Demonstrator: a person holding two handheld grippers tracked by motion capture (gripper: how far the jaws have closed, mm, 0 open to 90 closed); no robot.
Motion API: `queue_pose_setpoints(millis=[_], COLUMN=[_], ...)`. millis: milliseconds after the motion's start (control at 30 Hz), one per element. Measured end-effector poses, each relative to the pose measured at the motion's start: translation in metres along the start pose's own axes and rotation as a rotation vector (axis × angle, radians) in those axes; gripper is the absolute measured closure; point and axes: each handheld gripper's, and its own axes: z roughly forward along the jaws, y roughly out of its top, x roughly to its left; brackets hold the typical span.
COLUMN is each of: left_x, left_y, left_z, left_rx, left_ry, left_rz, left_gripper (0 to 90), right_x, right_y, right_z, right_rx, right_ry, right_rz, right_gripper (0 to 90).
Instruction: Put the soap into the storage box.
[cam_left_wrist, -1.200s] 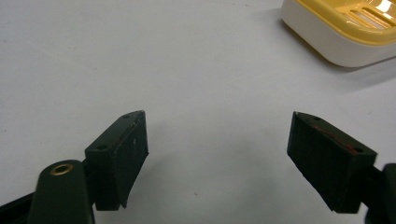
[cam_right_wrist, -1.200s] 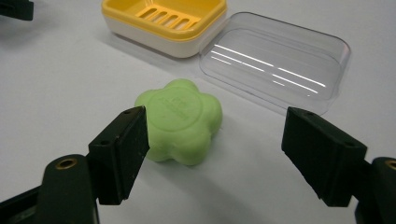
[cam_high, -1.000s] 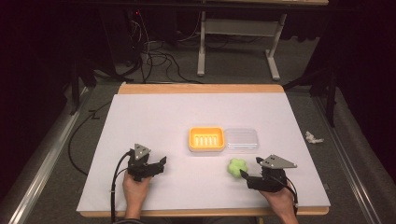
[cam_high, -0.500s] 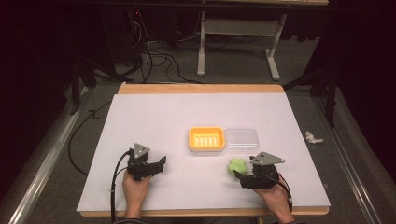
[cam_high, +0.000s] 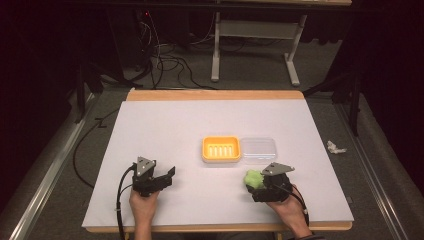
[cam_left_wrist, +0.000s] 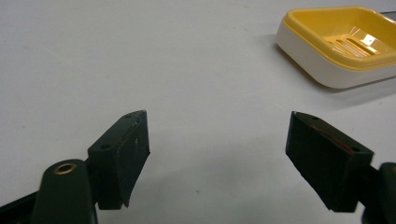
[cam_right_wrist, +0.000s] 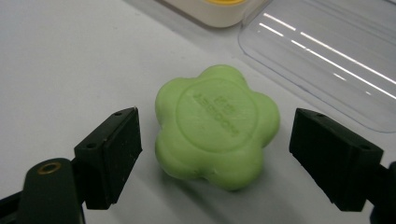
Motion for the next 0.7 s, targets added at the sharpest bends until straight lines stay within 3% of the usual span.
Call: queue_pose_setpoints(millis=[100,267,433,700], left_x=[0.001,-0.002,-0.001,-0.001], left_y=[0.001,-0.003,-0.003,-0.002], left_z=[0.003,0.004,0.004,0.005], left_rx=[0.025,0.04,0.044,0.05], left_ry=[0.005,0.004,0.004,0.011], left_rz=[-0.026,0.023,0.02,0.012], left_gripper=[20.4,21.2,21.4,21.5], right_x=[0.0,0.0,-0.002,-0.004], right_y=[0.003,0.004,-0.002,0.0], right_z=[0.002,0.01,0.016,0.017], right_rx=[0.003,0.038,0.041,0.051], right_ry=[-0.002,-0.004,0.006,0.02], right_rz=[-0.005,0.003,0.036,0.024], right_gripper=[18.8,22.5,24.9,26.2])
